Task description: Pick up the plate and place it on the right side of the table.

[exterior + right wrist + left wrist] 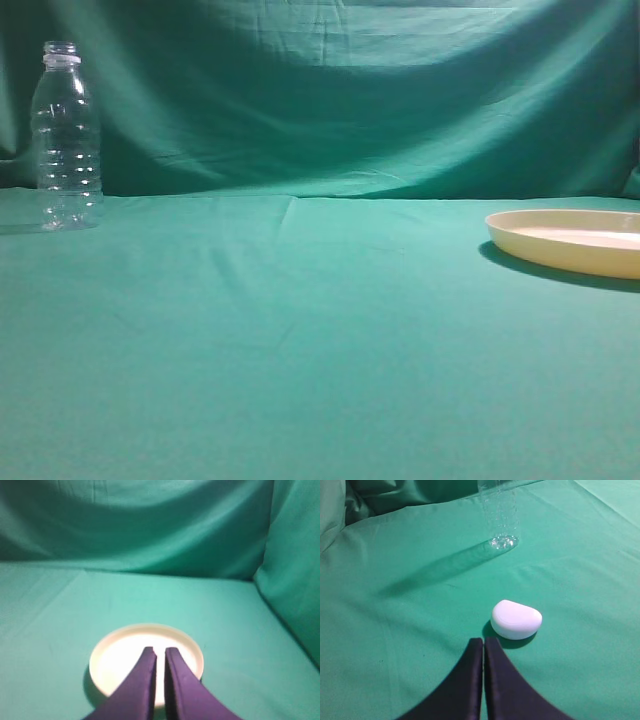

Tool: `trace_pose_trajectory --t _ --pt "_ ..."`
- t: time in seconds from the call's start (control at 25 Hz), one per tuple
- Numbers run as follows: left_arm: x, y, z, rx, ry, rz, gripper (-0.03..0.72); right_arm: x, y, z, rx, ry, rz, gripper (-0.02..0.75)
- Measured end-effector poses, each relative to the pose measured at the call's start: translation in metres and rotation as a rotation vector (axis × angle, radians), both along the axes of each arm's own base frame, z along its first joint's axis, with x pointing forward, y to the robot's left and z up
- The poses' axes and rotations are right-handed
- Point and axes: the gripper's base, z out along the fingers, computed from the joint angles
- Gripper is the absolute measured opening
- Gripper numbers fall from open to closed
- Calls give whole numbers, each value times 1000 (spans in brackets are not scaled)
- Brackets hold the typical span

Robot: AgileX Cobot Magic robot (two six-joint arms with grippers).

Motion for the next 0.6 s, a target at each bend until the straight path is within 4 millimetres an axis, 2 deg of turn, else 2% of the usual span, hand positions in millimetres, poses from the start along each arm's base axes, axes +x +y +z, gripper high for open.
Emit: trace_pose_trajectory --t 0.16,0.32,0.6 --pt "0 0 0 0 0 0 0 7 0 -35 -11 79 -3 48" --pt "0 0 0 0 0 0 0 11 0 -59 6 118 -14 48" --pt "0 0 0 0 0 0 0 12 0 -67 54 152 -26 48"
